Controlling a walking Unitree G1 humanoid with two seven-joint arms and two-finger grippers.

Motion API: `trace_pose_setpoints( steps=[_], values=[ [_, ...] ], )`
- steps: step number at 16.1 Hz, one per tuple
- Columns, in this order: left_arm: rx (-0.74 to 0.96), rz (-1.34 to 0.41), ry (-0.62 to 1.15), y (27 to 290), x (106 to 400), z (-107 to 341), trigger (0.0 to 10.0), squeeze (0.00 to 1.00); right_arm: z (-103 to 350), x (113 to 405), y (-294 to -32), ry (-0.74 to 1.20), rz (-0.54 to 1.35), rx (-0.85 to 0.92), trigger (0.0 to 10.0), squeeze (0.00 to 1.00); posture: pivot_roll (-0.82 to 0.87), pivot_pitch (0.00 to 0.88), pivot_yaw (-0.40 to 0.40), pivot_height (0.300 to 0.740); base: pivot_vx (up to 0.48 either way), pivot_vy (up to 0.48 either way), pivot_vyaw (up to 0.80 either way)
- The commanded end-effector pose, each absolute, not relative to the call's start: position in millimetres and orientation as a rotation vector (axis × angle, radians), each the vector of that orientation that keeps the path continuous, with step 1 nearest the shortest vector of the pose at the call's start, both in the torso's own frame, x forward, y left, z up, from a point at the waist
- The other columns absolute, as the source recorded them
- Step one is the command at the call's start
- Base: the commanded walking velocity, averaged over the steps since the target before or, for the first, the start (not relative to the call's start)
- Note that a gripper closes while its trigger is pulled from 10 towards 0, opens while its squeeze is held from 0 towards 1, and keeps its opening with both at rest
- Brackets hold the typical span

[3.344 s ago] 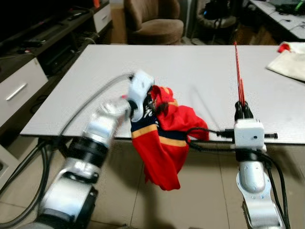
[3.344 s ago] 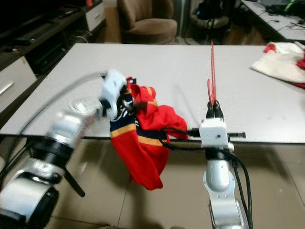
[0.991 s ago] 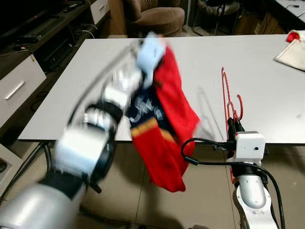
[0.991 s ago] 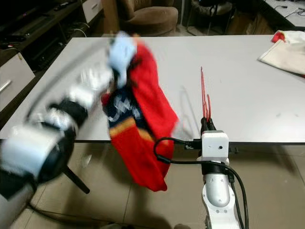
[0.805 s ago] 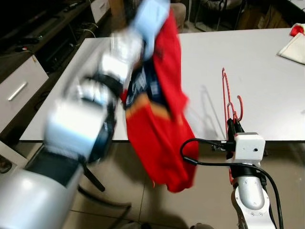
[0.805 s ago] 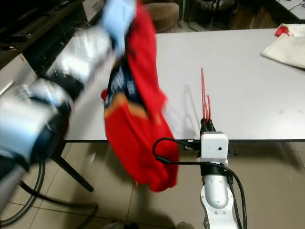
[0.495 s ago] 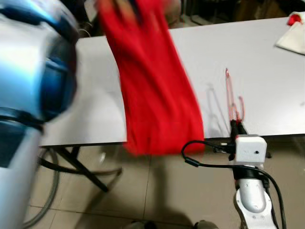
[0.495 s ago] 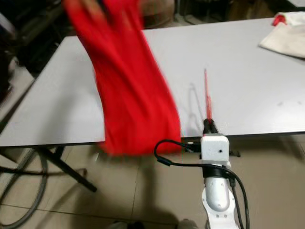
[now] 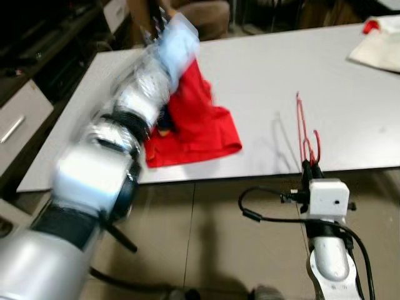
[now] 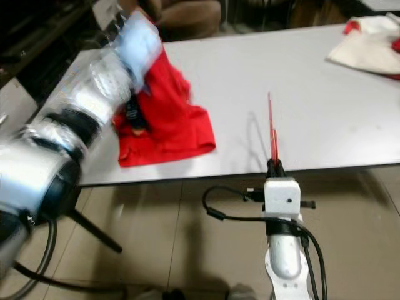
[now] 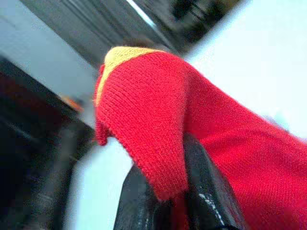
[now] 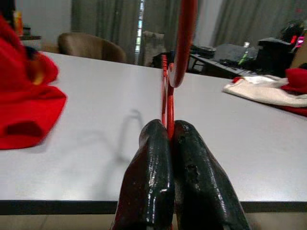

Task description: Hang hanger

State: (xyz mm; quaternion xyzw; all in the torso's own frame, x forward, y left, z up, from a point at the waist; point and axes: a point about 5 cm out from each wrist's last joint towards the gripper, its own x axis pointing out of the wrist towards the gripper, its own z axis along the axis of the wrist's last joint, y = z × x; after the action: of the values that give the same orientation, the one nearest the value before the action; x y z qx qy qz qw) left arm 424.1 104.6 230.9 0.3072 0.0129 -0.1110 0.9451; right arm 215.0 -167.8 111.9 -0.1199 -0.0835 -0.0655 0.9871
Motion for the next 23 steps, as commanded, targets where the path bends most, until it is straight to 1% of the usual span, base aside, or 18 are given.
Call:
trace_pose_setpoints(
  steps=[1,2,3,4,6,7,8,9,10,12,14,15,16,17,19,21,22,23],
  values=[
    [0.595,-0.221,0.026,110,426,238,0.0,0.00,113,215,-166,-0.162,-0.126,-0.223,0.0,0.00,-0.22,0.027,0.131,0.740,0.000,0.000,0.00],
    [0.582,-0.250,0.091,109,421,212,0.3,0.00,112,218,-166,-0.157,-0.112,-0.216,0.0,0.00,-0.21,0.024,0.122,0.740,0.000,0.000,0.00],
    [0.554,-0.250,0.130,111,418,199,10.0,0.00,113,220,-165,-0.160,-0.101,-0.216,0.0,0.00,-0.21,0.024,0.125,0.740,0.000,0.000,0.00],
    [0.498,-0.264,0.175,113,414,183,10.0,0.00,114,222,-164,-0.165,-0.091,-0.218,0.0,0.00,-0.21,0.019,0.127,0.740,0.000,0.000,0.00],
    [0.380,-0.363,0.241,104,402,152,10.0,0.00,112,223,-163,-0.158,-0.086,-0.202,0.0,0.00,-0.19,0.019,0.137,0.740,0.000,0.000,0.00],
    [0.359,-0.385,0.257,102,399,146,10.0,0.00,112,223,-163,-0.155,-0.083,-0.198,0.0,0.00,-0.19,0.019,0.138,0.740,0.000,0.000,0.00],
    [0.387,-0.419,0.271,100,394,135,10.0,0.00,110,224,-164,-0.143,-0.086,-0.180,0.0,0.00,-0.19,0.018,0.135,0.740,0.000,0.000,0.00],
    [0.398,-0.410,0.258,103,392,131,10.0,1.00,109,225,-166,-0.136,-0.091,-0.170,0.0,0.00,-0.18,0.016,0.128,0.740,0.000,0.000,0.00],
    [0.398,-0.403,0.245,105,392,132,10.0,1.00,109,225,-167,-0.134,-0.091,-0.168,0.0,0.00,-0.18,0.013,0.123,0.740,0.000,0.000,0.00],
    [0.308,-0.311,-0.012,115,404,174,10.0,1.00,111,228,-167,-0.140,-0.078,-0.170,0.0,0.00,-0.18,0.014,0.112,0.740,0.000,0.000,0.00],
    [0.312,-0.290,-0.106,122,409,199,10.0,1.00,111,229,-167,-0.139,-0.073,-0.168,0.0,0.00,-0.17,0.014,0.109,0.740,0.000,0.000,0.00],
    [0.317,-0.287,-0.124,123,410,204,10.0,1.00,111,229,-167,-0.138,-0.072,-0.168,0.0,0.00,-0.17,0.014,0.109,0.740,0.000,0.000,0.00],
    [0.305,-0.275,-0.165,127,410,212,10.0,1.00,110,229,-166,-0.137,-0.069,-0.167,0.0,0.00,-0.16,0.014,0.107,0.740,0.000,0.000,0.00],
    [0.256,-0.257,-0.198,132,411,220,10.0,1.00,110,231,-166,-0.137,-0.063,-0.166,0.0,0.00,-0.15,0.013,0.104,0.740,0.000,0.000,0.00],
    [0.265,-0.264,-0.199,133,411,221,10.0,1.00,109,231,-166,-0.137,-0.059,-0.166,0.0,0.00,-0.15,0.013,0.102,0.740,0.000,0.000,0.00],
    [0.278,-0.397,-0.009,124,405,184,10.0,1.00,108,232,-165,-0.133,-0.044,-0.168,0.0,0.00,-0.13,0.014,0.091,0.740,0.000,0.000,0.00],
    [0.273,-0.402,0.010,124,403,178,10.0,1.00,108,233,-164,-0.134,-0.037,-0.169,0.0,0.00,-0.13,0.015,0.091,0.740,0.000,0.000,0.00],
    [0.228,-0.413,0.011,125,401,176,10.0,1.00,111,233,-161,-0.147,-0.022,-0.175,0.0,0.00,-0.13,0.015,0.089,0.740,0.000,0.000,0.00]
  ],
)
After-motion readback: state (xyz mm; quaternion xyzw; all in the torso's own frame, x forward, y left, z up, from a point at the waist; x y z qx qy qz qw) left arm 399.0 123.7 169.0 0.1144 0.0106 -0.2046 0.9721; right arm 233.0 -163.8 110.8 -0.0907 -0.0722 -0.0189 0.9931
